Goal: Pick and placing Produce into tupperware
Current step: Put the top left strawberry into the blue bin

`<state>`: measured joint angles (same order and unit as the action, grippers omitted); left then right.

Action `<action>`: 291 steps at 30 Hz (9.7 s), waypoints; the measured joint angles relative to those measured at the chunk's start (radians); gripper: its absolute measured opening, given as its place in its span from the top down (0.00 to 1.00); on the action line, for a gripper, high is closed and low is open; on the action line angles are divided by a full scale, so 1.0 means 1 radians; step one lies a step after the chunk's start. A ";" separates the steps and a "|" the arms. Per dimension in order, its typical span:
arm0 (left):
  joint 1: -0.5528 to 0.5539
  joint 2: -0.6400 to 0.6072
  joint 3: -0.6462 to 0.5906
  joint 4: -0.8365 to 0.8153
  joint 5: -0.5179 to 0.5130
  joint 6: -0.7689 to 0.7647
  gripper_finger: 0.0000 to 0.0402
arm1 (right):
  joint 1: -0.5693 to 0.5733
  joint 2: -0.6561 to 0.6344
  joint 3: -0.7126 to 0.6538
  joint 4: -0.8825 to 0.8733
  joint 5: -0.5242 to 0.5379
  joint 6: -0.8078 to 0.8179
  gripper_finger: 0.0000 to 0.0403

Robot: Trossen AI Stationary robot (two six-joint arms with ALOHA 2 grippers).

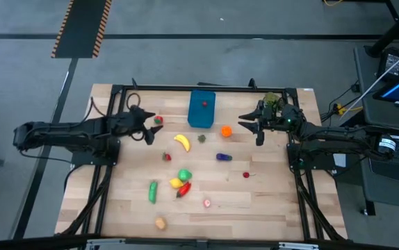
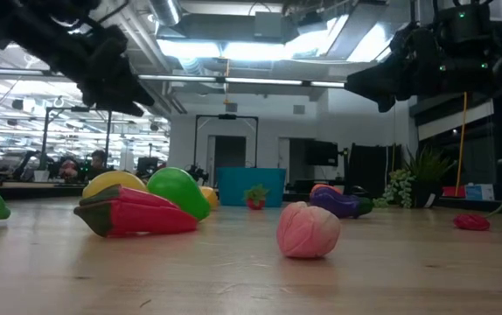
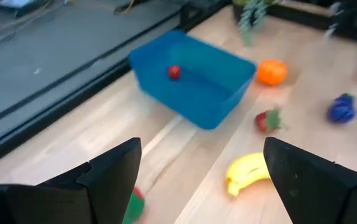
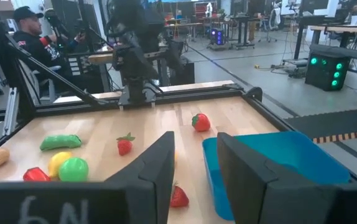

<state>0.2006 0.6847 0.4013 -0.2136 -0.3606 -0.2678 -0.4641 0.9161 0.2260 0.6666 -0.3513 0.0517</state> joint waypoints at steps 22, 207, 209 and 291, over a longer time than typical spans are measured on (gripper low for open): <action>0.207 0.497 0.430 -0.519 0.147 -0.274 0.18 | 0.000 0.000 0.000 -0.016 0.000 -0.008 0.70; 0.426 0.877 0.471 -0.368 0.398 -0.191 0.56 | 0.000 0.000 0.000 -0.172 0.001 -0.166 0.70; 0.419 0.842 0.471 -0.366 0.397 -0.190 0.56 | 0.000 0.000 0.000 -0.173 0.001 -0.166 0.70; -0.091 0.362 -0.053 0.746 0.504 0.070 0.56 | 0.000 0.000 0.000 -0.245 -0.001 -0.164 0.70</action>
<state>0.1091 1.0466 0.3485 0.5320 0.1430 -0.1982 -0.4641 0.9165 0.2260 0.4213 -0.3519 -0.1127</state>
